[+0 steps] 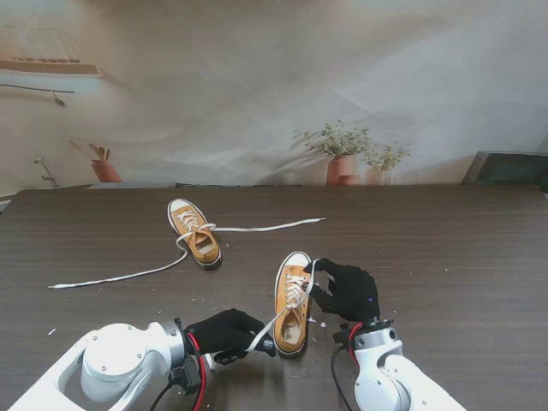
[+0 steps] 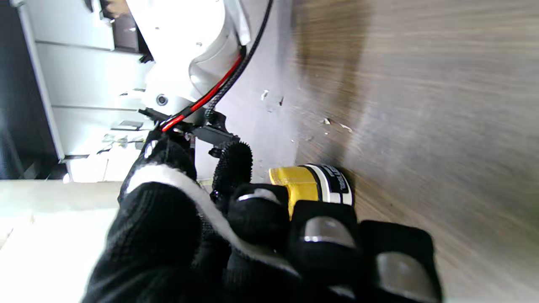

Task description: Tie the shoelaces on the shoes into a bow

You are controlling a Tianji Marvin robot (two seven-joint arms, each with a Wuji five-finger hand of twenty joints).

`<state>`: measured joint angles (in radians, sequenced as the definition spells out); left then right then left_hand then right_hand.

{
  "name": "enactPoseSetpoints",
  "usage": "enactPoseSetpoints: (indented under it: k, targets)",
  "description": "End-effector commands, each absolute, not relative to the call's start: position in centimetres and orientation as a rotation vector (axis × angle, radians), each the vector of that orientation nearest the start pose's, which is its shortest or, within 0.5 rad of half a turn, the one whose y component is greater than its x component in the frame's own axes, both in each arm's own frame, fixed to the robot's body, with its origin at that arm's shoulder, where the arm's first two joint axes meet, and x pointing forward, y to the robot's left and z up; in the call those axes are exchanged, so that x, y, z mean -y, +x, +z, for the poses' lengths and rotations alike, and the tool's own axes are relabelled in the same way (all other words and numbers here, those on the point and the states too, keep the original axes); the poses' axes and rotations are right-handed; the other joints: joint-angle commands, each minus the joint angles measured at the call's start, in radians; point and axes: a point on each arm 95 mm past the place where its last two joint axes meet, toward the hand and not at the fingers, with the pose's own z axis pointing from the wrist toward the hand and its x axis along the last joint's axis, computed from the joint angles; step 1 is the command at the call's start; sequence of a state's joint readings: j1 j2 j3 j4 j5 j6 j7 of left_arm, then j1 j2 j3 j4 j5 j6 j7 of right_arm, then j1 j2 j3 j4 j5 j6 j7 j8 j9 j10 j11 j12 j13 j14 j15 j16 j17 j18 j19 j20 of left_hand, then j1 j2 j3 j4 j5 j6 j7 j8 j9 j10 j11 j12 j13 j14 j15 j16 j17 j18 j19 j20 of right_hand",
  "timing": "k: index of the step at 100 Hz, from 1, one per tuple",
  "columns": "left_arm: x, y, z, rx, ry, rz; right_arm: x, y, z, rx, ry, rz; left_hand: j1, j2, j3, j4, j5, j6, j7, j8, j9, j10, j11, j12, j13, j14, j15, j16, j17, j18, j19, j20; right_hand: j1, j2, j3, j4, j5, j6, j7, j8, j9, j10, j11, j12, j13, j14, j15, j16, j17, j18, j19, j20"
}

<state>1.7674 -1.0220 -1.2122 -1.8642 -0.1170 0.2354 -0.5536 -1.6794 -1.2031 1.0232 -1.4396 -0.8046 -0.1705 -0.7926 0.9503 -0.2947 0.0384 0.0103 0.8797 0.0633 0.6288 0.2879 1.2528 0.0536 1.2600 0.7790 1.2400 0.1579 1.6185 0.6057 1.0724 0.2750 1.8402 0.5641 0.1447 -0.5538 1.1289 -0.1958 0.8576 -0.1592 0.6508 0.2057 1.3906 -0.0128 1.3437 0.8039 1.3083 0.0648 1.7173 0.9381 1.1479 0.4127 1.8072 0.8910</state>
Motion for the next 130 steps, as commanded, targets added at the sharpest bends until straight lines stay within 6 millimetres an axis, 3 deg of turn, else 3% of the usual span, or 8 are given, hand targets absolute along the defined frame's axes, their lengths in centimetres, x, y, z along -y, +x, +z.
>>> enactPoseSetpoints:
  k: [1,30,56,65,83,95,123,130]
  targets:
    - [5.7,29.2,-34.8,-1.587,-2.691,-1.742,-5.7,32.2,-37.9,-0.906,1.223,2.01,-0.044,0.016,-0.034,-0.026,0.052,-0.108,-0.01,-0.014,0.003,0.03,0.0,0.027,0.031,0.026,-0.001,-0.02,0.011,-0.105,0.253,-0.017,0.029,-0.007,0.029,0.019,0.022,-0.022,-0.012,-0.006,0.062,0.045,0.052,0.02,0.001,-0.014,0.09,0.02,0.028,0.012,0.238,0.015]
    - [6.0,28.5,-35.6,-1.434,-2.845,-1.882,-5.9,32.4,-38.0,-0.918,1.224,2.006,-0.118,0.151,-0.052,-0.037,0.072,-0.076,-0.148,-0.028,-0.002,0.078,-0.022,0.041,0.029,0.085,-0.011,-0.014,0.008,-0.053,0.251,-0.013,0.03,-0.01,0.031,0.019,0.019,-0.03,-0.01,-0.005,0.062,0.045,0.053,0.02,0.001,-0.014,0.09,0.019,0.028,0.012,0.238,0.015]
    - [6.6,28.1,-35.7,-1.218,-2.929,-2.137,-6.0,32.4,-38.0,-0.922,1.232,2.005,-0.102,0.144,-0.05,-0.037,0.04,-0.097,-0.309,-0.093,-0.05,0.136,-0.116,0.06,0.017,0.178,-0.112,-0.019,-0.004,0.089,0.191,-0.039,0.028,-0.005,0.026,0.019,0.012,-0.037,-0.011,-0.005,0.062,0.044,0.05,0.019,0.001,-0.016,0.088,0.018,0.028,0.012,0.238,0.015]
    - [6.4,28.2,-35.5,-1.251,-2.887,-2.135,-5.9,32.5,-38.0,-0.925,1.238,2.001,-0.087,0.17,-0.051,-0.038,-0.01,-0.072,-0.367,-0.117,-0.062,0.136,-0.136,0.064,0.014,0.181,-0.113,-0.008,-0.002,0.065,0.196,-0.042,0.028,-0.003,0.023,0.018,0.009,-0.034,-0.01,-0.004,0.062,0.045,0.05,0.019,0.001,-0.015,0.088,0.017,0.028,0.012,0.238,0.015]
    - [6.5,28.0,-35.5,-1.21,-2.796,-2.238,-6.0,32.5,-38.0,-0.93,1.248,1.998,-0.076,0.149,-0.056,-0.035,-0.045,-0.091,-0.427,-0.138,-0.062,0.115,-0.152,0.071,0.028,0.153,-0.096,0.009,0.002,0.012,0.217,-0.044,0.032,0.006,0.022,0.02,0.007,-0.04,-0.006,-0.001,0.062,0.045,0.049,0.018,0.001,-0.013,0.088,0.016,0.028,0.012,0.238,0.015]
    - [6.9,27.8,-35.6,-1.057,-2.739,-2.344,-6.0,32.5,-38.0,-0.933,1.245,2.0,-0.067,0.104,-0.047,-0.03,-0.053,-0.117,-0.451,-0.147,-0.068,0.085,-0.158,0.076,0.029,0.12,-0.094,0.01,0.003,-0.025,0.224,-0.051,0.033,0.003,0.021,0.021,0.007,-0.041,-0.003,0.0,0.062,0.046,0.048,0.018,0.001,-0.013,0.088,0.016,0.028,0.012,0.238,0.015]
    - [7.0,28.2,-36.8,-0.713,-2.681,-2.341,-6.0,32.7,-38.2,-0.914,1.257,2.012,-0.066,0.097,-0.04,-0.027,-0.025,-0.117,-0.452,-0.149,-0.04,0.071,-0.144,0.077,0.031,0.106,-0.068,0.014,0.006,-0.041,0.243,-0.043,0.026,-0.089,0.064,0.009,0.029,-0.065,0.008,0.005,0.062,0.044,0.054,0.019,0.0,-0.011,0.091,0.019,0.028,0.012,0.238,0.016]
    - [7.2,28.3,-37.1,-0.617,-2.641,-2.366,-6.0,32.8,-38.2,-0.895,1.284,2.024,-0.065,0.087,-0.037,-0.026,-0.027,-0.124,-0.46,-0.153,-0.048,0.07,-0.148,0.074,0.03,0.109,-0.079,0.005,0.003,-0.023,0.229,-0.049,0.008,-0.103,0.062,0.005,0.033,-0.07,0.009,0.005,0.062,0.044,0.054,0.019,0.0,-0.012,0.091,0.019,0.028,0.012,0.238,0.016]
